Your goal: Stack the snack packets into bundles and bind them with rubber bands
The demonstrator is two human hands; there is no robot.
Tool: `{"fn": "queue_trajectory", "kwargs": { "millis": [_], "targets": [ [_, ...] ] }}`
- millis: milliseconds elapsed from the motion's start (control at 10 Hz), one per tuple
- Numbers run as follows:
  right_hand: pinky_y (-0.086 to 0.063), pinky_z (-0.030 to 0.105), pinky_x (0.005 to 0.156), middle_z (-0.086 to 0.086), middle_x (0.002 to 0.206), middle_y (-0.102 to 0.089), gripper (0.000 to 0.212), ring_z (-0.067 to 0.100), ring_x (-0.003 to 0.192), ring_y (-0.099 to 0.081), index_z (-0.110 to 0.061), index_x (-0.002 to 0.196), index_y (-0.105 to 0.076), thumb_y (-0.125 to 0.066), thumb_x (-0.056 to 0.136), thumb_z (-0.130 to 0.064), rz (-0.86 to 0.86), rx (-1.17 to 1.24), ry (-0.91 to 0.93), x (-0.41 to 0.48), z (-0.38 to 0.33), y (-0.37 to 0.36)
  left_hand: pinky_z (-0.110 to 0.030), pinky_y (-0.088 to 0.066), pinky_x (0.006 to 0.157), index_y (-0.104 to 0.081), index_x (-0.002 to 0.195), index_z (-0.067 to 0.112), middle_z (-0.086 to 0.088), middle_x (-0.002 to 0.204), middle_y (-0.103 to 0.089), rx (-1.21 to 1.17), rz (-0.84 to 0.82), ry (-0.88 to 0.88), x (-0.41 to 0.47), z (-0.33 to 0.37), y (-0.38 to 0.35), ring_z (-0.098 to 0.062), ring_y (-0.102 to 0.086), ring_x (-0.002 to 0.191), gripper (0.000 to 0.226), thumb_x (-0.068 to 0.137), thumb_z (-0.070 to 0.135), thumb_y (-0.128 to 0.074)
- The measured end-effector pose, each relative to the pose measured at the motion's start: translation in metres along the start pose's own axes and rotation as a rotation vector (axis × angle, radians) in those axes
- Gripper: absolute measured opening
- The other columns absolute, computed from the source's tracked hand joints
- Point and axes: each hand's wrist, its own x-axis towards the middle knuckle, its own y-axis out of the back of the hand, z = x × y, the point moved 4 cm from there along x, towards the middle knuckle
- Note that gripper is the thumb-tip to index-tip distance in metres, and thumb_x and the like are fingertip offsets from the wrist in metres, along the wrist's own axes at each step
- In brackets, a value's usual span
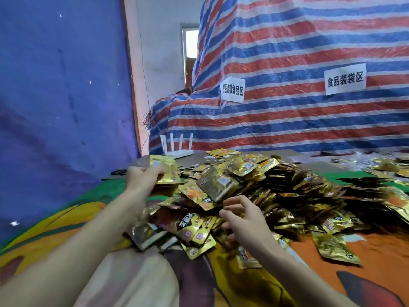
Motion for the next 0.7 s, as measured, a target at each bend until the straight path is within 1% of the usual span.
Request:
{"fn": "queue_trajectory", "kwargs": {
  "millis": [100, 200, 300, 400, 500, 600, 700],
  "targets": [
    [-0.061, 0.042, 0.072, -0.007, 0.109, -0.062, 0.019, 0.015, 0.087, -0.067, -0.032, 0.109, -0.057, -0.062, 0.097, -0.018, 0.014, -0.091, 0.092, 0.0, 0.012, -0.004, -0.05, -0.062, 0.065, -0.062, 0.112, -0.003, -0.024, 0.105, -0.071, 0.128, 0.059, 0.058, 0.031, -0.008, 0.008, -0.038, -0.072, 0.083, 0.048, 0.076, 0.02, -0.084],
    [-0.058, 0.039, 0.065, -0.012, 0.109, -0.061, 0.029, 0.015, 0.078, -0.065, -0.036, 0.113, -0.057, -0.061, 0.096, -0.013, 0.001, -0.135, 0.161, 0.001, 0.018, -0.007, -0.049, -0.061, 0.072, -0.055, 0.112, -0.006, -0.024, 0.106, -0.069, 0.276, 0.015, 0.127, 0.044, -0.036, -0.002, -0.038, -0.07, 0.088, 0.057, 0.073, 0.02, -0.088],
    [-0.057, 0.033, 0.062, -0.015, 0.114, -0.059, 0.039, 0.017, 0.077, -0.064, -0.037, 0.12, -0.055, -0.061, 0.093, -0.009, -0.028, -0.158, 0.192, 0.002, 0.022, -0.009, -0.045, -0.05, 0.102, -0.06, 0.118, -0.004, -0.02, 0.12, -0.066, 0.689, -0.078, 0.107, 0.042, -0.064, -0.019, -0.037, -0.062, 0.114, 0.058, 0.088, 0.043, -0.073],
    [-0.056, 0.031, 0.06, -0.016, 0.114, -0.058, 0.044, 0.017, 0.079, -0.063, -0.039, 0.122, -0.054, -0.06, 0.092, -0.007, -0.024, -0.124, 0.196, 0.004, 0.023, -0.008, -0.045, -0.028, 0.116, -0.062, 0.127, 0.004, -0.017, 0.145, -0.052, 0.928, -0.075, 0.075, 0.037, -0.073, -0.022, -0.038, -0.037, 0.14, 0.069, 0.101, 0.063, -0.037],
    [-0.056, 0.032, 0.059, -0.016, 0.115, -0.057, 0.048, 0.018, 0.082, -0.063, -0.042, 0.122, -0.053, -0.06, 0.093, -0.005, -0.028, -0.087, 0.195, 0.003, 0.018, -0.008, -0.047, -0.024, 0.121, -0.05, 0.143, 0.001, -0.019, 0.156, -0.04, 0.886, -0.133, 0.075, 0.033, -0.07, -0.014, -0.039, -0.031, 0.146, 0.074, 0.105, 0.06, -0.025],
    [-0.058, 0.029, 0.059, -0.015, 0.115, -0.06, 0.048, 0.013, 0.083, -0.065, -0.045, 0.116, -0.054, -0.062, 0.092, -0.005, -0.003, -0.05, 0.197, -0.001, 0.014, -0.002, -0.048, -0.036, 0.114, -0.051, 0.141, 0.003, -0.016, 0.146, -0.051, 0.814, -0.135, -0.076, 0.019, -0.052, -0.004, -0.037, -0.047, 0.135, 0.063, 0.104, 0.053, -0.041],
    [-0.053, 0.026, 0.057, -0.008, 0.101, -0.068, 0.036, 0.022, 0.079, -0.067, -0.037, 0.108, -0.062, -0.064, 0.092, -0.004, 0.053, 0.07, 0.138, -0.002, 0.012, 0.012, -0.028, -0.055, 0.077, -0.072, 0.094, 0.025, 0.004, 0.096, -0.075, 0.563, -0.173, -0.333, -0.017, -0.043, 0.011, -0.015, -0.07, 0.091, 0.017, 0.098, 0.037, -0.062]
  ]
}}
